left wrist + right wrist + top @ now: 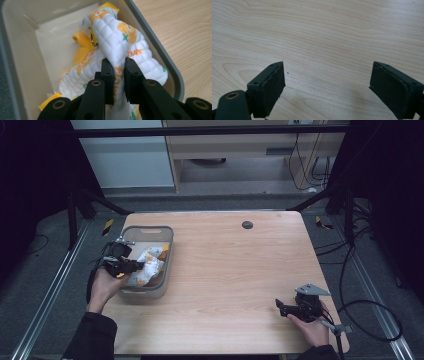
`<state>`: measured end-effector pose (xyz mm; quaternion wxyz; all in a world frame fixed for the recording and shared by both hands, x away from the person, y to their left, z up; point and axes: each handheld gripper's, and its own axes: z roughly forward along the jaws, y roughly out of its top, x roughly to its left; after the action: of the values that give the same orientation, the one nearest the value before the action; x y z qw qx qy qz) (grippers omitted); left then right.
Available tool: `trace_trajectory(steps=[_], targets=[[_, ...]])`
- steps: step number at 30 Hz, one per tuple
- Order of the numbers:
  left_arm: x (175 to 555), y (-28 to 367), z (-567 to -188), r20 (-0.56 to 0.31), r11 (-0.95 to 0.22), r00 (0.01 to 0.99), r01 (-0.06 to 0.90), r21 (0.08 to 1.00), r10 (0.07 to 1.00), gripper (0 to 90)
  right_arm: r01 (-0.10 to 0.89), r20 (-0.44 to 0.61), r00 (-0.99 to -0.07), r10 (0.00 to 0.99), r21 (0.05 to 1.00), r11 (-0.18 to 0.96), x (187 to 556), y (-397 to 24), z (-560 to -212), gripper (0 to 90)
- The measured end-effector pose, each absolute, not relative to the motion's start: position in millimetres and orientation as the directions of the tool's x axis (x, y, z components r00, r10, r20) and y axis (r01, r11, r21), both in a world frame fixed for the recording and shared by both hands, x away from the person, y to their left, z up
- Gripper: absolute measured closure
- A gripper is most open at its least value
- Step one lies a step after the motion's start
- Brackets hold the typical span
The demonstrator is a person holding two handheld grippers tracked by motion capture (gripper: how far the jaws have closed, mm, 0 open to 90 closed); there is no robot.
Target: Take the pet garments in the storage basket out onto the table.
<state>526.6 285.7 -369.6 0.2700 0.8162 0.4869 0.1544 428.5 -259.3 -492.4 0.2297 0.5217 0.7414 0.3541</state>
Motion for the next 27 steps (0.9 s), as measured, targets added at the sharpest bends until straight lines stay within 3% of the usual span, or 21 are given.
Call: trace_trajectory(steps=[27], targets=[[506.5, 289.9, -312.4, 0.033, -0.414, 0.522, 0.635, 0.652, 0.852, 79.2, 0.611, 0.036, -0.348, 0.937, 0.767, 0.198, 427.9, -259.0, -491.8, 12.8]])
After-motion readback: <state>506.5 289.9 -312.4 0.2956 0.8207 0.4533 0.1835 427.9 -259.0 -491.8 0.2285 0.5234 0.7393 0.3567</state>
